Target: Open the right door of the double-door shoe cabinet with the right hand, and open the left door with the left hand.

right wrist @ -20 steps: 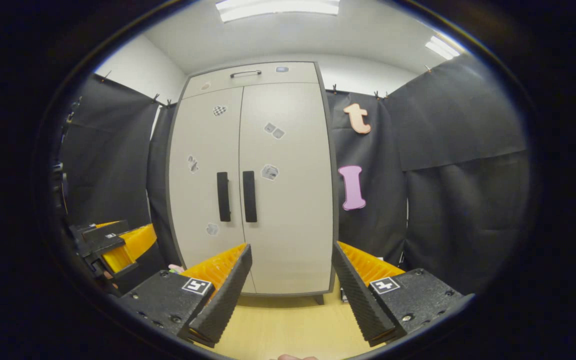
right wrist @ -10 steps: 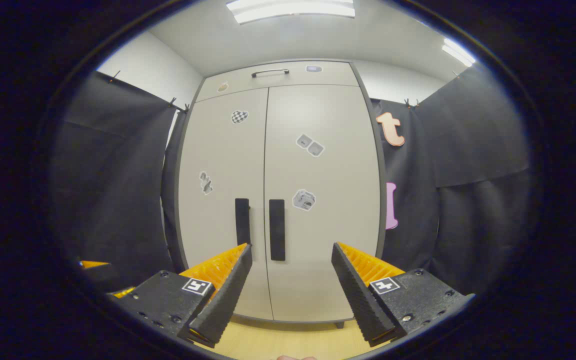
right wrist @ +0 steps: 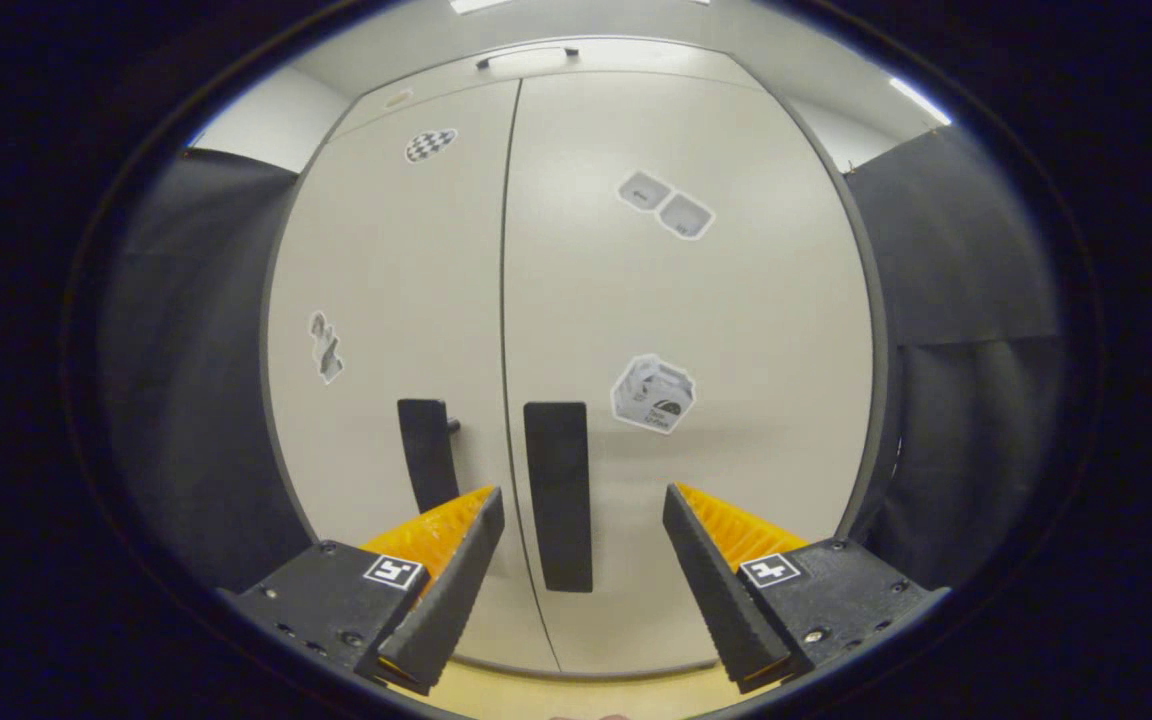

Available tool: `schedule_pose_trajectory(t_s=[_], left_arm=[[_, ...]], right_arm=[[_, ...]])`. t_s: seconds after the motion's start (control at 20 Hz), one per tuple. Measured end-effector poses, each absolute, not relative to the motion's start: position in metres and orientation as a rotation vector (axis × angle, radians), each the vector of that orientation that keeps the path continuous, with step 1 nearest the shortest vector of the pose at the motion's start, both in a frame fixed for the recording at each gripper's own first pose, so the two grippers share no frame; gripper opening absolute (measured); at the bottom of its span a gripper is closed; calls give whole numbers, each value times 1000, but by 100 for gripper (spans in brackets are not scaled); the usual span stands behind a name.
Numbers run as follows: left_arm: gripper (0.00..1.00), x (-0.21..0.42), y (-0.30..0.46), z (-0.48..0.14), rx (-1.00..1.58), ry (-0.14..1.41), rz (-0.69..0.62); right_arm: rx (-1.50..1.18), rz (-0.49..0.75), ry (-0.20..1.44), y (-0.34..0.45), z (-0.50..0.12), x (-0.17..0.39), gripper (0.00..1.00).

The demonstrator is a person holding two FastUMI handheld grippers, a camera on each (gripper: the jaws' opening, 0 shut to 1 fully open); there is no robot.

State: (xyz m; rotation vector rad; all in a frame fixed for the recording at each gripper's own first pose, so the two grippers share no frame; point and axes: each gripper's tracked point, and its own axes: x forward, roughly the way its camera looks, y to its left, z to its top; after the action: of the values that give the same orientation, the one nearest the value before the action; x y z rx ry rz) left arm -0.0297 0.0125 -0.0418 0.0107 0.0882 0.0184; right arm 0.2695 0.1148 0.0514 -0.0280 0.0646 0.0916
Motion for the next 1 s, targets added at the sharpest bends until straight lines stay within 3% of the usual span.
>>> schedule_pose_trajectory(t_s=[0.15,0.3,0.5,0.7,0.75,0.85,1.0], left_arm=[[95,-29,24,-51,-2,99,39],[95,-24,34,-56,-20,106,55],[95,-21,40,-56,-14,97,74],[95,-20,40,-55,-6,93,75],[95,-20,40,-56,-7,94,71],[95,-20,40,-59,-8,102,72],[95,-21,36,-60,-7,110,69]], right_arm=[[-47,68,67,114,49,286,99],[-42,59,64,116,50,291,94],[-55,33,60,113,48,292,78],[-38,60,64,117,47,291,78],[-14,121,79,129,43,290,65],[-49,114,73,126,44,290,28],[-55,132,69,127,43,289,25]])
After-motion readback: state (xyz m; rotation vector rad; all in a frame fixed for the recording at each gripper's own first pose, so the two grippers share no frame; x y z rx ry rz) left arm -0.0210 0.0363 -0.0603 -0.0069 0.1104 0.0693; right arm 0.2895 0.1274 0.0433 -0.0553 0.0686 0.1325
